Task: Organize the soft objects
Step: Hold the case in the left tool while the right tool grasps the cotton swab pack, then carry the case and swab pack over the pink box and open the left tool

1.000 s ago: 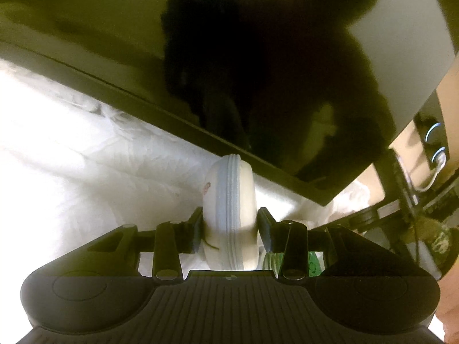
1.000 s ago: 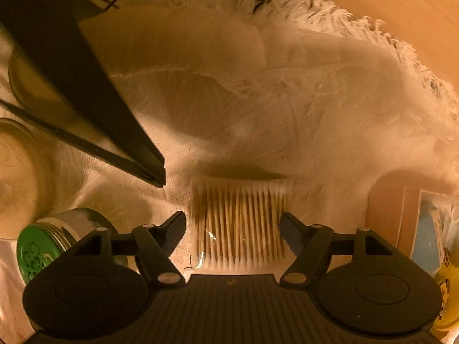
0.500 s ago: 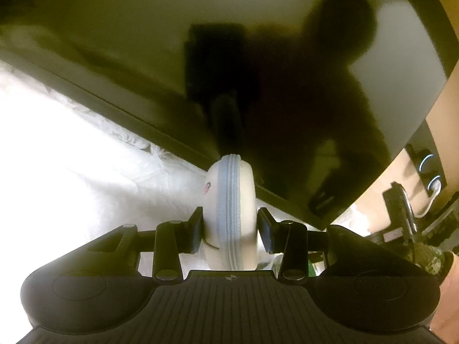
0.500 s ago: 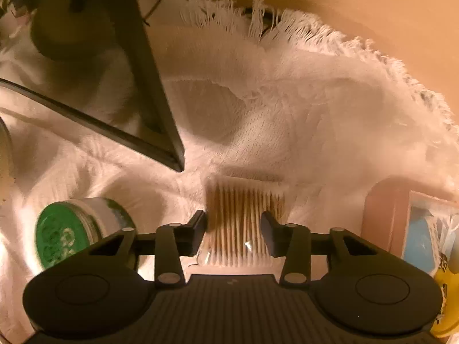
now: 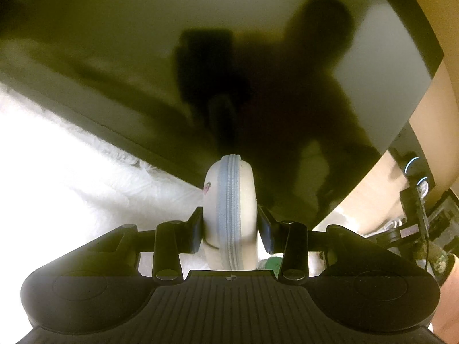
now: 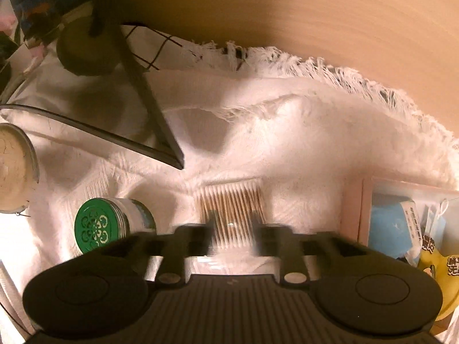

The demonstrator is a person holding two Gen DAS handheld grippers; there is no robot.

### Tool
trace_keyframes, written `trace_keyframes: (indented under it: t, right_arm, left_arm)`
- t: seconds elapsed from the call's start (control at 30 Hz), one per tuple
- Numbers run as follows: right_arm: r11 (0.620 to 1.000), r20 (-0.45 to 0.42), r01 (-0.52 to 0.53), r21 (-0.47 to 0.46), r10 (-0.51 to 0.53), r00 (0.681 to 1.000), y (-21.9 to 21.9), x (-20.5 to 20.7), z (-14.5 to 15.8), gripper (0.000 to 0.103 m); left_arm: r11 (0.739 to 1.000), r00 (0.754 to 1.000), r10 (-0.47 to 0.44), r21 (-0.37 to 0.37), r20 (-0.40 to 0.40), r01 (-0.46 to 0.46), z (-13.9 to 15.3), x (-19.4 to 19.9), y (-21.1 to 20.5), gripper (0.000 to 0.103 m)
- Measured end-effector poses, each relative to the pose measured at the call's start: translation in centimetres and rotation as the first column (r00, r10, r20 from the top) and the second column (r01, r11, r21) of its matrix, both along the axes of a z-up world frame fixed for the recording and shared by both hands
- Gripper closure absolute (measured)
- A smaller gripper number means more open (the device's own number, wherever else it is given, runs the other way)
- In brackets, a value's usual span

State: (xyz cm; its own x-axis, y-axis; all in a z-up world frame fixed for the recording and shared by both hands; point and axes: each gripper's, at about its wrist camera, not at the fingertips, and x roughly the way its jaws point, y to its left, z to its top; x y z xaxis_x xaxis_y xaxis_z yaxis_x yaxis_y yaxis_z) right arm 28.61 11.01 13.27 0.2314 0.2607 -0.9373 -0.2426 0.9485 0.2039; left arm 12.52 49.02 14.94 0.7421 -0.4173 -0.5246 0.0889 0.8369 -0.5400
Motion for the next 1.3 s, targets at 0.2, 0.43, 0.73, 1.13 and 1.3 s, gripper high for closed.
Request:
trace_keyframes:
  t: [0.2, 0.43, 0.73, 1.13, 1.3]
  right_arm:
    - [0.996, -0.034, -0.085, -0.003, 0.085, 0.996, -0.5, 1.3, -3.3, 0.035]
    - [0.988, -0.120, -0.150, -0.031, 0.145, 0.982, 2.2, 2.4, -5.9, 0.035]
    - [0.984, -0.191, -0.159, -0.086, 0.140, 0.971, 2.9, 3.4, -7.5, 0.029]
    - [0.994, -0.101, -0.107, 0.037, 0.110, 0.989, 0.0, 0.3, -2.5, 0.040]
    - [0.990, -0.059, -0.121, 0.066, 0.125, 0.990, -0.3, -2.5, 1.2, 0.040]
  left_arm:
    - [1.000, 0.999, 0.029, 0.000, -0.025, -0.029, -0.4, -0.6, 0.3, 0.059]
    - [0.997, 0.996, 0.072, -0.007, -0.049, -0.072, -1.6, -0.3, 0.8, 0.059]
    - [0.996, 0.993, 0.087, -0.014, -0.076, -0.088, -2.7, 0.3, 0.8, 0.059]
    - [0.997, 0.995, 0.076, -0.015, -0.071, -0.077, -2.3, 0.1, 0.3, 0.059]
    - [0.997, 0.996, 0.068, -0.022, -0.056, -0.069, -1.4, 0.1, 0.1, 0.059]
